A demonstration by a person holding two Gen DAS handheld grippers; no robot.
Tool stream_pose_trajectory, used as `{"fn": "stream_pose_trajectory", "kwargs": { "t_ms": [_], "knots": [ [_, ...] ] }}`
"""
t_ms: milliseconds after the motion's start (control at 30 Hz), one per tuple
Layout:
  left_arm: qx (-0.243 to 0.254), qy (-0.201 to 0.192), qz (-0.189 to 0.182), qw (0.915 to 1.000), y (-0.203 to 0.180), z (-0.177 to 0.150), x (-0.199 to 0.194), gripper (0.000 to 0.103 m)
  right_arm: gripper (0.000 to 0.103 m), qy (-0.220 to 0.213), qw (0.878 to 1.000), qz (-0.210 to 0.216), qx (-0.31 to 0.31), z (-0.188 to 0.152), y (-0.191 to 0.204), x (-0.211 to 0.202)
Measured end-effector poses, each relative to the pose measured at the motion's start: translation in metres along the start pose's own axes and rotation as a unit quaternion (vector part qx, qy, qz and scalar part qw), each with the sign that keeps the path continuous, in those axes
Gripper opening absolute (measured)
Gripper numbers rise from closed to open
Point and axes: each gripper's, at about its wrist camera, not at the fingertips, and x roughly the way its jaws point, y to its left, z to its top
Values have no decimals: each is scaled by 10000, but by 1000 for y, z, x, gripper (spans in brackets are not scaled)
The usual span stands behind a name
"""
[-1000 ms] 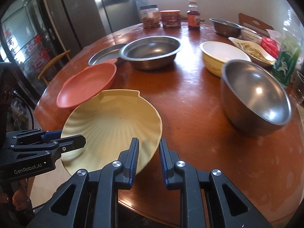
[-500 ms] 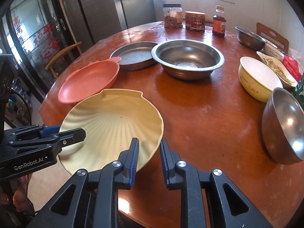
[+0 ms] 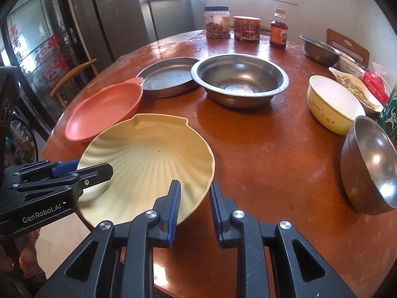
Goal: Organize plates and bowls
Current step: 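Grasp the yellow shell plate rim with the right gripper and lift it, then grasp the pink bear plate rim with the left gripper while right holds yellow plate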
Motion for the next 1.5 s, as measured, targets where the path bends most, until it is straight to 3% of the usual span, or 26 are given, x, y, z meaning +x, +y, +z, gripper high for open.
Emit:
{"fn": "stream_pose_trajectory", "kwargs": {
  "t_ms": [300,567,667,1000,1267,1500],
  "knots": [
    [52,33,47,10000,-2,-1,0,37,37,-10,10000,86,-4,-1,2,-2],
    [79,-35,50,9999,-6,-2,-5,42,39,-49,9999,84,87,-1,-2,-6],
    [80,-99,56,9999,-6,-1,-9,47,48,-132,9998,57,126,-1,-4,-10],
    [19,-257,82,9996,-1,2,-22,48,50,-294,9993,13,209,3,-11,-20],
    [-310,-578,335,9973,36,12,-46,53,53,-556,9983,124,74,29,-1,-33],
    [-785,-721,729,9916,91,23,-57,56,56,-501,9967,632,-94,61,30,-19]
  ]
}}
